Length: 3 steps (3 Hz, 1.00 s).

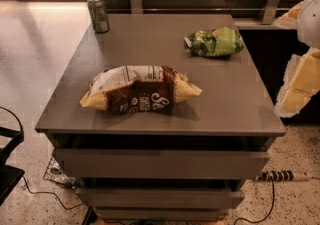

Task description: Move brown chip bag near green can

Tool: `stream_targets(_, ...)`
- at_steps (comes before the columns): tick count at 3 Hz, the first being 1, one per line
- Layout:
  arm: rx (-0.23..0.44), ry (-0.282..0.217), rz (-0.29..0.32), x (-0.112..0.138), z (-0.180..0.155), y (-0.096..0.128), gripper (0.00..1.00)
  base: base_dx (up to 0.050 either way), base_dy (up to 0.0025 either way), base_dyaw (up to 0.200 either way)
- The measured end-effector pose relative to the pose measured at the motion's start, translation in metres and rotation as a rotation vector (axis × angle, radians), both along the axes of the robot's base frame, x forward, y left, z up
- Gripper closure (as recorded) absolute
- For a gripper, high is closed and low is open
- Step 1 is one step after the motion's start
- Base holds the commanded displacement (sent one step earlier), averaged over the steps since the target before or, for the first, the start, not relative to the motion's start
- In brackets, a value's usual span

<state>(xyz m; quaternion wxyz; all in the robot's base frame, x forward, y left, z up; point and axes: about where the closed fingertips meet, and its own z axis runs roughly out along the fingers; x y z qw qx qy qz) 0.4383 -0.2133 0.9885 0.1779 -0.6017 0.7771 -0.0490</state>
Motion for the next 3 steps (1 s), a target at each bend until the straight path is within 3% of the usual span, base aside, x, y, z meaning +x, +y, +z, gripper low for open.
stream_targets(1,0.0,0.0,0.0,0.0,0.0001,0.0,0.0,0.044,0.00207,0.091)
stream_targets(2,0.0,-0.001,0.0,0.0,0.0004,0.0001,0.0,0.038,-0.00247,-0.13)
stream_targets(3,0.0,-0.001,0.0,0.0,0.0004,0.0001,0.0,0.0,0.0,0.0)
